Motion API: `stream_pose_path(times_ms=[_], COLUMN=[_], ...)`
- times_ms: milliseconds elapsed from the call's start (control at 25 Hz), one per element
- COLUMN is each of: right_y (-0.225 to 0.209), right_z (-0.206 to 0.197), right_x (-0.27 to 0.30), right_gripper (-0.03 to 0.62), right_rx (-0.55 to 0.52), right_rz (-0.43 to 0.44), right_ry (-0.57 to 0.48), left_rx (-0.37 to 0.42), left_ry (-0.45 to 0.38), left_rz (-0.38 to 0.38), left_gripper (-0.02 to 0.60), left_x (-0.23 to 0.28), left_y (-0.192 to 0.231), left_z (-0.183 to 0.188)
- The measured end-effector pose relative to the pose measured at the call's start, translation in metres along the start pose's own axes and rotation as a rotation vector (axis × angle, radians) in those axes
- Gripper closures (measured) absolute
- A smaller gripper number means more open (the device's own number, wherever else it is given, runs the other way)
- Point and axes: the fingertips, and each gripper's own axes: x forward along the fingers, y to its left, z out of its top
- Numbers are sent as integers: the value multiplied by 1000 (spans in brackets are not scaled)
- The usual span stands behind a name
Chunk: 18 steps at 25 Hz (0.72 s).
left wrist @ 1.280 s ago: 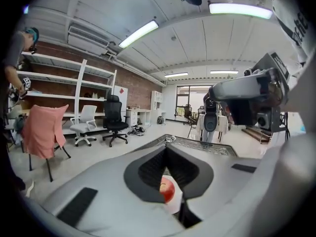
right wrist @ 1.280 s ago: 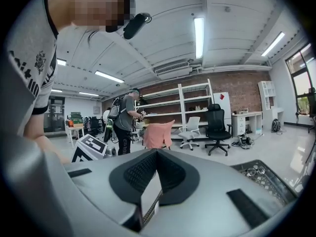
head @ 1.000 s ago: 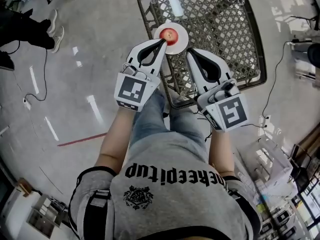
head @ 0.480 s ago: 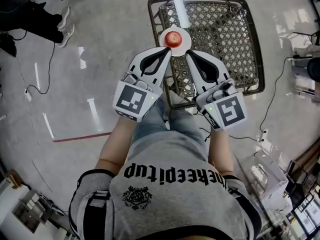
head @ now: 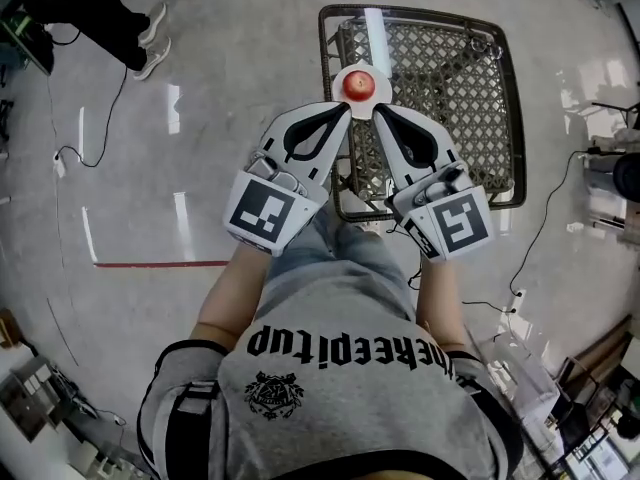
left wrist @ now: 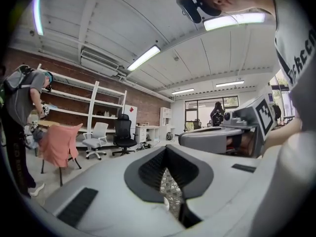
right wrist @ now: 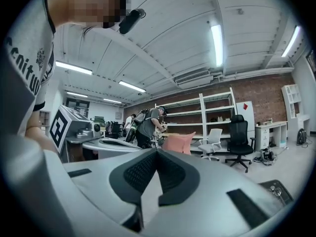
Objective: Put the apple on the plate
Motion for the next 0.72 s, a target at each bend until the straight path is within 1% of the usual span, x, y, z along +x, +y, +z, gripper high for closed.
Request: stream_pose_path(times_ms=[360,720], right_y=[17,20], right_z=[11,11], right_x=[-7,-17], right_gripper=[589,589], right_rx=[-32,-55], right_rz=[85,133], right_ry=[-19,-16], left_rx=[-6,-12], left_ry=[-30,-42], left_rz=[65,85], left_gripper=[571,572], left_x=[-21,-24], left_y=[-17,-32], left_z=[20,26])
